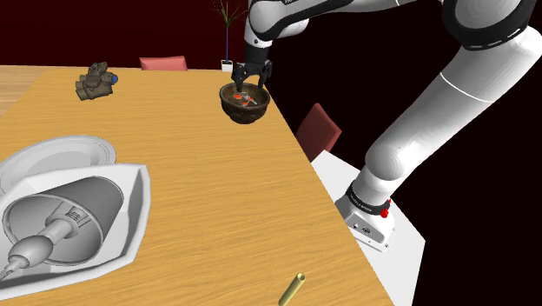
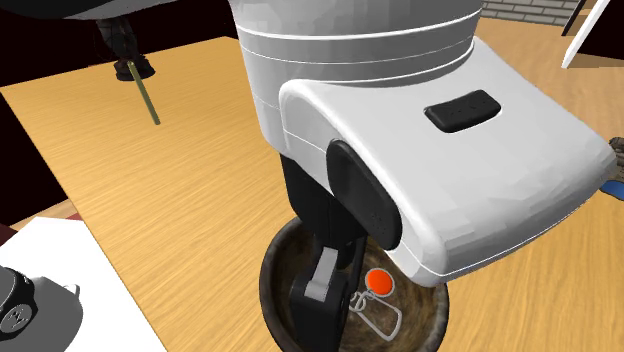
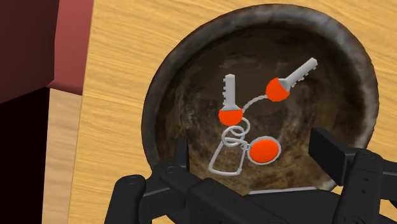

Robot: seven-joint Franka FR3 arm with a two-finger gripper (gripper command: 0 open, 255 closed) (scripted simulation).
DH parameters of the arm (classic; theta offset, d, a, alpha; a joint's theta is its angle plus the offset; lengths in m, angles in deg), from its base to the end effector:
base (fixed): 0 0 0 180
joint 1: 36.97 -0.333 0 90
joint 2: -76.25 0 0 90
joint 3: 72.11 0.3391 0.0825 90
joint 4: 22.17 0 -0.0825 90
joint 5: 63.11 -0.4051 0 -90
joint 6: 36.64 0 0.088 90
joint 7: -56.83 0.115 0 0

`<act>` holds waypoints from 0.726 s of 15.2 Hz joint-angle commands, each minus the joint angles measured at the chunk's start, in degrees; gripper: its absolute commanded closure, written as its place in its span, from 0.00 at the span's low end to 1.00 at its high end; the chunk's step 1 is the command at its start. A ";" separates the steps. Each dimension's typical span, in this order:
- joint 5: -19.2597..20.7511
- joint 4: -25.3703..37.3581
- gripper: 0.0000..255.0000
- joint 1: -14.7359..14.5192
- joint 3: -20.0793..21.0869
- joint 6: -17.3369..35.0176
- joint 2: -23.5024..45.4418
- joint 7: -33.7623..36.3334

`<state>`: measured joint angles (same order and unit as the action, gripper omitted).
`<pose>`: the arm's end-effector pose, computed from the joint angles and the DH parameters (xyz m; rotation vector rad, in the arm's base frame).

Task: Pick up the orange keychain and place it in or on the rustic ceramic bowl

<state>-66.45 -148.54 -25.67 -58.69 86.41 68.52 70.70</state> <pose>0.5277 0.0249 0.4485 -3.0892 0.3662 -0.1096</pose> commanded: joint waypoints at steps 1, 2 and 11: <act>-0.24 1.68 0.00 0.07 -0.21 -3.03 -1.35 -0.28; -0.34 2.91 0.00 0.10 -0.32 -4.95 -2.05 -0.37; -0.41 3.94 0.00 0.11 -0.42 -6.47 -2.55 -0.44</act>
